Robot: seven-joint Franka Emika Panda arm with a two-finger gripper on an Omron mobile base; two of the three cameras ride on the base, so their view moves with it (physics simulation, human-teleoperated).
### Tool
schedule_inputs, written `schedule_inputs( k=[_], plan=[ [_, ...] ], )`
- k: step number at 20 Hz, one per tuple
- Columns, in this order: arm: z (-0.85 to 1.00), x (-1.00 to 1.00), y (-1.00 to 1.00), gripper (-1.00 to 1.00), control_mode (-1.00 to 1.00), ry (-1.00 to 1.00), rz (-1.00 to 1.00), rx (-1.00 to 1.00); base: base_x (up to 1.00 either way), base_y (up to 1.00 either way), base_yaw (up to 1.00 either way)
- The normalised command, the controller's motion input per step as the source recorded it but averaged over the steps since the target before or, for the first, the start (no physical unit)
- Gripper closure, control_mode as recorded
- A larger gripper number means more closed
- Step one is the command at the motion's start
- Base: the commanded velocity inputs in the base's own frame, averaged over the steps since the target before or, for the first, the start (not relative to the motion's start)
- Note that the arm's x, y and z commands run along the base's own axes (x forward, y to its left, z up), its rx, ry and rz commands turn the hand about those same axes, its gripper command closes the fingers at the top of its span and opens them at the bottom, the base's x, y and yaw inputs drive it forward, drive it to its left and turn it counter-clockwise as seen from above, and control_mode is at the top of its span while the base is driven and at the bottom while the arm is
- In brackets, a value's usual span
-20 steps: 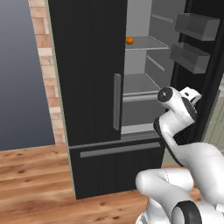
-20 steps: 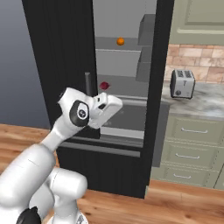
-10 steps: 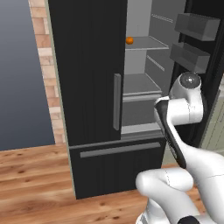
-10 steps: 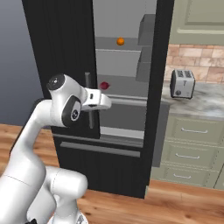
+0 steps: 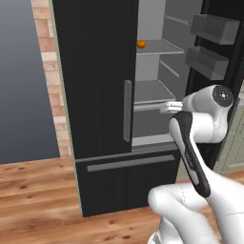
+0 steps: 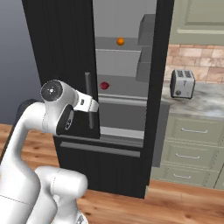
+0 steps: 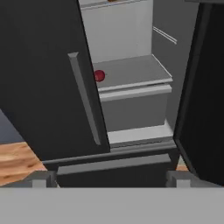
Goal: Retrieve the tangerine and pear from the fridge and place them into the bowl on the dining table.
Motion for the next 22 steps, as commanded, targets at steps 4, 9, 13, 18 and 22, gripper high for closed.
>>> schedule_inputs(
  k=[4, 9, 13, 18, 22],
  plan=[
    [0.35, -0.05, 0.5, -1.0, -1.0, -0.1, 0.0, 0.03, 0.0, 0.0, 0.0],
    [0.43, 0.0, 0.34, -1.0, -1.0, 0.07, 0.0, -0.11, 0.0, 0.0, 0.0],
    [0.23, 0.15, 0.34, -1.0, -1.0, 0.08, 0.0, -0.08, 0.0, 0.0, 0.0],
    [-0.12, 0.55, 0.24, -1.0, -1.0, 0.0, 0.01, -0.01, 0.0, 0.0, 0.0],
    [-0.27, 0.56, 0.0, -1.0, -1.0, 0.0, 0.0, 0.0, 0.0, 0.0, 0.0]
  ],
)
